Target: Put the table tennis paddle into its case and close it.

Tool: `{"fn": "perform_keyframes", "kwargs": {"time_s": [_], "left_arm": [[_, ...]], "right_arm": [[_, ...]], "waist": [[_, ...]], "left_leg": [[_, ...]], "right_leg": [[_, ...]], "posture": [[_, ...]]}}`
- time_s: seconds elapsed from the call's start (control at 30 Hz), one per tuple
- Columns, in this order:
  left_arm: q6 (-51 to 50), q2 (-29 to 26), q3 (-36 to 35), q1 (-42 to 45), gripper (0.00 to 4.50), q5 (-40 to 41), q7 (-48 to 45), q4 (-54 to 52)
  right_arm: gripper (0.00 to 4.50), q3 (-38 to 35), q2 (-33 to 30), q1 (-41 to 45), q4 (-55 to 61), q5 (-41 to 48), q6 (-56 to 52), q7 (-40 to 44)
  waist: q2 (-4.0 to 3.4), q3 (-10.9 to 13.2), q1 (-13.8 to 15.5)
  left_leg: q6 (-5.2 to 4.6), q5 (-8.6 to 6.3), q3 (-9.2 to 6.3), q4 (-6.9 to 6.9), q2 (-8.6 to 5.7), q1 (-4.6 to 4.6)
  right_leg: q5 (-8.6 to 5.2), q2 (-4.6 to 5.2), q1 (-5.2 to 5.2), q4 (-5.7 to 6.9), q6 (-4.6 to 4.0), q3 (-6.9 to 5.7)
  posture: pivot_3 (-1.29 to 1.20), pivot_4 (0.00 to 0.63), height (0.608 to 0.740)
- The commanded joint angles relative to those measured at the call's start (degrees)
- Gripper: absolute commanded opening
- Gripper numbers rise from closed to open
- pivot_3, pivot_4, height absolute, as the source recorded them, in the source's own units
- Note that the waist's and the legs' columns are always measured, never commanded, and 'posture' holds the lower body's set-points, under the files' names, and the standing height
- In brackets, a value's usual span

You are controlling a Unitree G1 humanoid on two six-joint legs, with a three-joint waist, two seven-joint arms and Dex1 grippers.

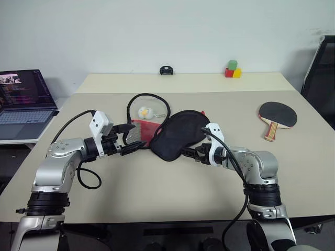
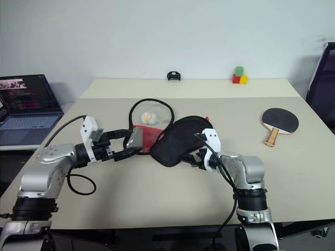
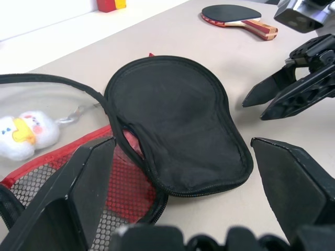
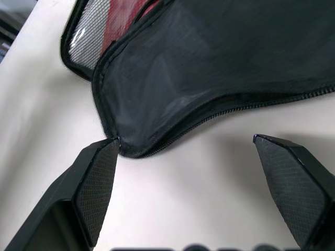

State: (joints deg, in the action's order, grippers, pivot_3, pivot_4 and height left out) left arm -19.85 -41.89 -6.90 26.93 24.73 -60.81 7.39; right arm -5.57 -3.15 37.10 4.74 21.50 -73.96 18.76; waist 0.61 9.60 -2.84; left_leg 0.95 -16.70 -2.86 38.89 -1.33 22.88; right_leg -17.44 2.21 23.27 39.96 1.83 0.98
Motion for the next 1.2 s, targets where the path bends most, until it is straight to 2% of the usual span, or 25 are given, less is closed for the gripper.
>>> {"fn": "perform_keyframes", "kwargs": {"time_s": [0.03,0.57,0.83,0.97,1.2], "left_arm": [[0.5,-1.1,-1.3,0.5,4.50,0.2,-0.3,-1.0],[0.7,-1.3,-1.6,0.0,4.50,0.1,-0.1,-1.0],[0.8,-1.4,-1.7,-0.1,4.50,0.1,-0.1,-0.9],[0.7,-1.4,-1.5,-0.3,4.50,0.2,-0.1,-1.4],[-0.3,-0.4,-0.1,-0.8,4.50,0.8,-0.3,-4.6]], "right_arm": [[4.47,1.0,1.2,0.1,0.0,0.8,2.1,-0.5],[4.47,6.6,5.6,4.0,-10.6,-1.5,14.6,-2.1],[4.47,8.1,6.1,3.3,-11.2,-2.5,17.3,-2.6],[3.62,7.4,5.6,2.1,-8.9,-1.3,15.3,-2.6],[1.14,5.6,3.9,-0.2,-4.2,0.8,9.9,-2.4]], "waist": [[0.00,0.0,-0.1],[0.00,0.0,-0.4],[0.00,0.0,-0.4],[0.00,0.0,-0.4],[0.00,0.0,-0.4]], "left_leg": [[0.00,0.00,0.00,0.00,0.00,0.00],[0.01,0.01,0.00,0.00,0.00,-0.02],[0.02,0.01,-0.01,0.00,0.01,-0.02],[0.02,0.02,-0.01,0.00,0.01,-0.02],[0.02,0.01,-0.02,0.00,0.01,-0.01]], "right_leg": [[0.00,0.00,0.00,0.00,0.00,0.00],[0.00,-0.02,0.00,0.01,0.00,0.00],[0.00,-0.01,0.00,0.01,0.00,0.00],[0.00,-0.01,0.00,0.01,0.00,0.00],[0.00,-0.01,0.00,0.01,0.00,0.00]], "posture": [[0.00,0.150,0.740],[0.00,0.150,0.740],[0.00,0.150,0.740],[0.00,0.150,0.740],[0.00,0.150,0.740]]}}
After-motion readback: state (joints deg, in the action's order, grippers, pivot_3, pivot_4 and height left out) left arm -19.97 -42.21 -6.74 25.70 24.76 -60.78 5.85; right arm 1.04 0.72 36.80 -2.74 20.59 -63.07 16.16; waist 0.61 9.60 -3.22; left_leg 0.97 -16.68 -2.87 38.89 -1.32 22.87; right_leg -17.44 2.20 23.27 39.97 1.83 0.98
